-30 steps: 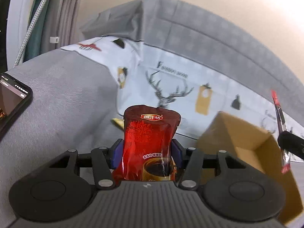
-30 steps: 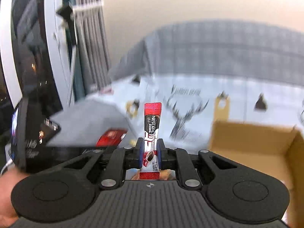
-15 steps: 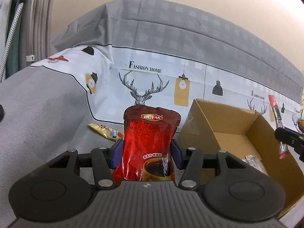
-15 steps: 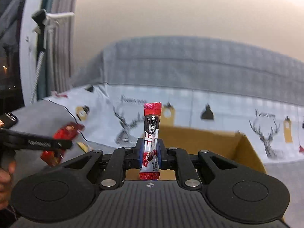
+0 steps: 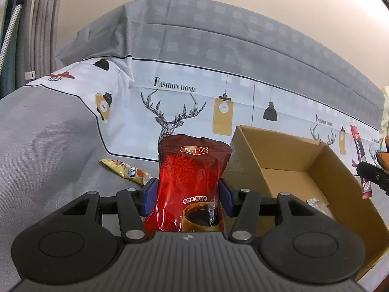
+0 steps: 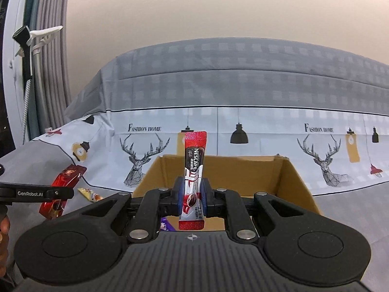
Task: Organize snacks
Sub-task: 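Carry the red coffee pouch and Nescafe stick over the box with both tools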
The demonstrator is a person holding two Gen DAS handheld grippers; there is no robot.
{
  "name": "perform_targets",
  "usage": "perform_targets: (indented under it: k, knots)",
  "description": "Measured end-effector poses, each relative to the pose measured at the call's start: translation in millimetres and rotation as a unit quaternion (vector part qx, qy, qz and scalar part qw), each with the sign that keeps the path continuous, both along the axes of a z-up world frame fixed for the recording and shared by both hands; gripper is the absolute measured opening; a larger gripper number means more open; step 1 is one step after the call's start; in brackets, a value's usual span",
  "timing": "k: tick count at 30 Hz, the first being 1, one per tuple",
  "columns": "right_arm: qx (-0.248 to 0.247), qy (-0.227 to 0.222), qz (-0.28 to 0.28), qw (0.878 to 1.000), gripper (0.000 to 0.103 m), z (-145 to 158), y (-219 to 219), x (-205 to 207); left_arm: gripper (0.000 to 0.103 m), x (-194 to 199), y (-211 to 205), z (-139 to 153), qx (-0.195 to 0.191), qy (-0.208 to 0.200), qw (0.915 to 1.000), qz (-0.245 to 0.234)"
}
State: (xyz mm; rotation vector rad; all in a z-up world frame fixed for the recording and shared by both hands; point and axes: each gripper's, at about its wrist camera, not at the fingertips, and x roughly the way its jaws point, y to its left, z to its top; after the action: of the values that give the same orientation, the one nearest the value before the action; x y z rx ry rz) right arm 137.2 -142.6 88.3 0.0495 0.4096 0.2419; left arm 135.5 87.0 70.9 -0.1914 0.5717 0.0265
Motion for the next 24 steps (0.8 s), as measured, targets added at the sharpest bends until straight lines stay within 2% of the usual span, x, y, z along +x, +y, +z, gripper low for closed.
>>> perform_targets:
  k: [12,24]
  knots:
    - [0.003,-0.002,-0.017,1.000,0.016,0,-13,-2,0.058,-5,-21,7,0.004,-0.039,0.9988,-0.031]
    - [-0.001,-0.003,-0.027,1.000,0.016,-2,-20,-2,0.058,-8,-45,13,0.005,-0.078,0.9940,-0.076]
